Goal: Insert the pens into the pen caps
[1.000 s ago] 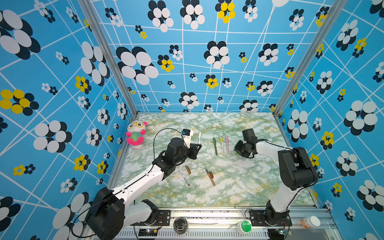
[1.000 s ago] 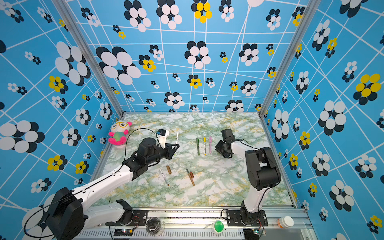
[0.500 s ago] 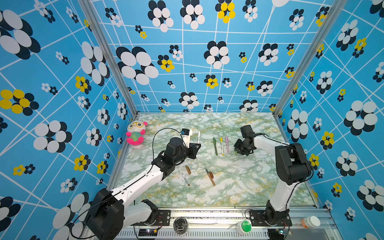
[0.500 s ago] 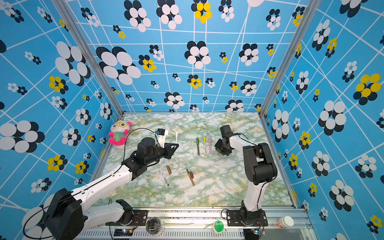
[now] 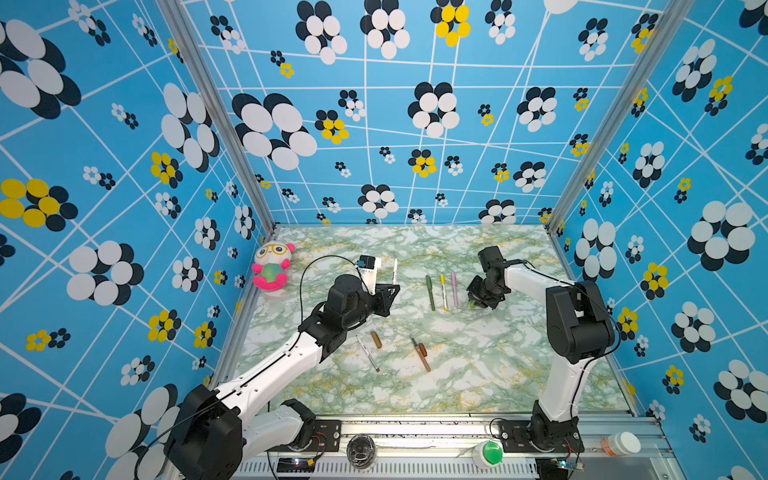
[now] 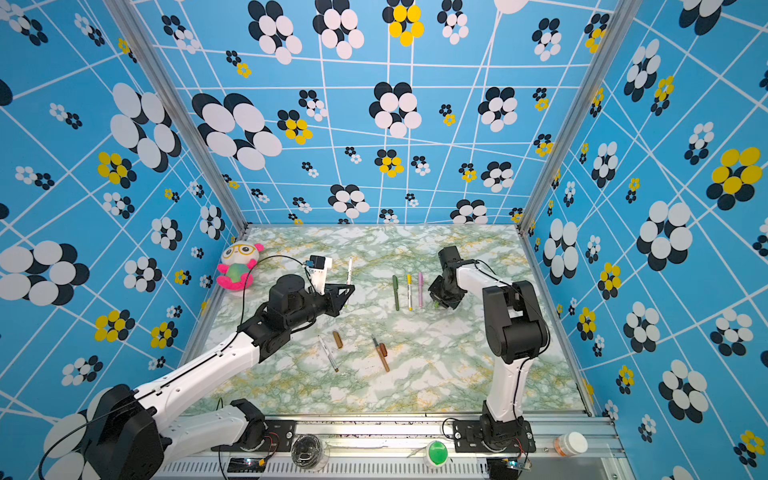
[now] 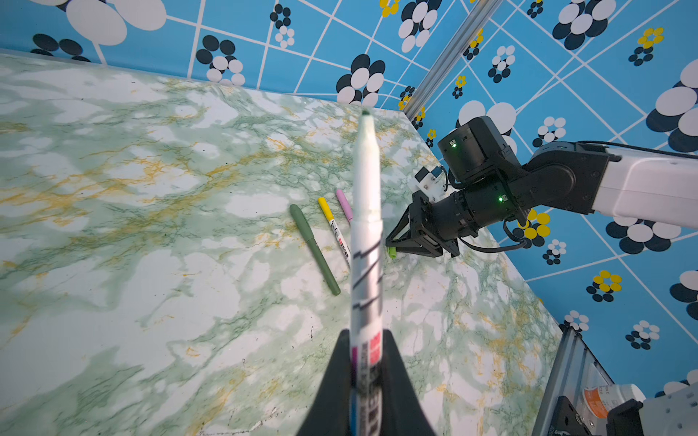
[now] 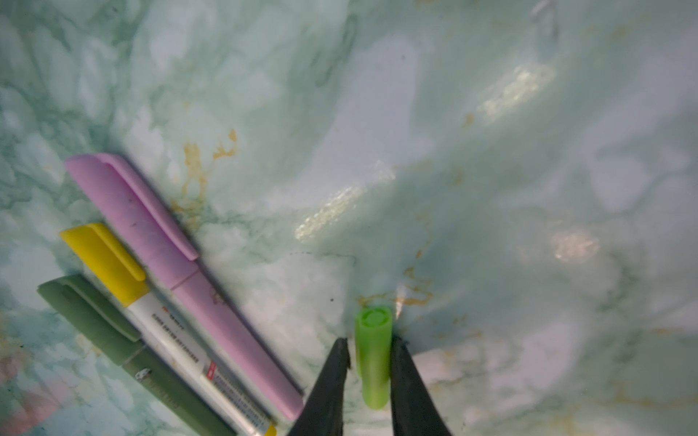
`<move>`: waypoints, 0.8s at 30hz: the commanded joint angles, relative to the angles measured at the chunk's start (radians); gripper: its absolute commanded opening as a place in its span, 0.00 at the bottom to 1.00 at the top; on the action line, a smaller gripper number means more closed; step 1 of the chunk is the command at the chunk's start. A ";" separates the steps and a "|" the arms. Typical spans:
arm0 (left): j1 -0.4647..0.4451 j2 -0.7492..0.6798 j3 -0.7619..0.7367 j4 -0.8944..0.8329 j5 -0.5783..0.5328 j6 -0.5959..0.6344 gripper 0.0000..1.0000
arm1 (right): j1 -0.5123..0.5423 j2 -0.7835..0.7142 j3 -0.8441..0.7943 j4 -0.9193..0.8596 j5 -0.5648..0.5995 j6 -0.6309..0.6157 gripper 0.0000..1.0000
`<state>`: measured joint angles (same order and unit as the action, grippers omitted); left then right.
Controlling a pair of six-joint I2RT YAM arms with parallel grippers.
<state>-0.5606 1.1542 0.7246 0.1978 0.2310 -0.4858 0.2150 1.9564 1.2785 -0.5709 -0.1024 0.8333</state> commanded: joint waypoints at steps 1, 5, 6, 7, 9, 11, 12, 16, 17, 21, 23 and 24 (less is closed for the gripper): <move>0.012 -0.030 -0.013 0.012 0.004 0.006 0.00 | 0.001 0.173 -0.076 -0.065 0.058 0.008 0.16; 0.014 -0.040 -0.017 0.010 0.002 0.007 0.00 | 0.001 0.175 -0.081 -0.054 0.058 0.008 0.12; 0.015 -0.041 -0.017 0.008 0.002 0.006 0.00 | 0.001 0.173 -0.086 -0.050 0.056 0.006 0.12; 0.014 -0.041 -0.017 0.008 0.002 0.007 0.00 | 0.001 0.169 -0.090 -0.045 0.056 0.006 0.11; 0.014 -0.043 -0.016 0.005 0.002 0.007 0.00 | 0.001 0.160 -0.098 -0.036 0.055 0.000 0.09; 0.014 -0.042 -0.014 0.000 0.003 0.006 0.00 | 0.001 0.132 -0.112 -0.022 0.056 -0.010 0.06; 0.015 -0.041 -0.014 -0.001 0.005 0.005 0.00 | 0.001 0.114 -0.121 -0.010 0.055 -0.017 0.05; 0.013 -0.030 -0.009 -0.006 0.021 0.000 0.00 | 0.004 0.004 -0.155 0.020 0.058 -0.051 0.01; 0.013 -0.024 -0.008 -0.009 0.025 -0.003 0.00 | 0.006 -0.033 -0.163 0.019 0.068 -0.061 0.01; 0.000 0.006 0.005 -0.016 0.046 -0.002 0.00 | 0.007 -0.183 -0.198 0.031 0.076 -0.094 0.00; -0.014 0.028 0.020 -0.026 0.054 0.006 0.00 | 0.007 -0.248 -0.208 0.031 0.058 -0.104 0.00; -0.024 0.042 0.029 -0.032 0.060 0.011 0.00 | 0.007 -0.283 -0.213 0.032 0.042 -0.107 0.00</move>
<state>-0.5648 1.1648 0.7216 0.1894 0.2581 -0.4854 0.2157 1.7630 1.0752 -0.4992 -0.0685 0.7635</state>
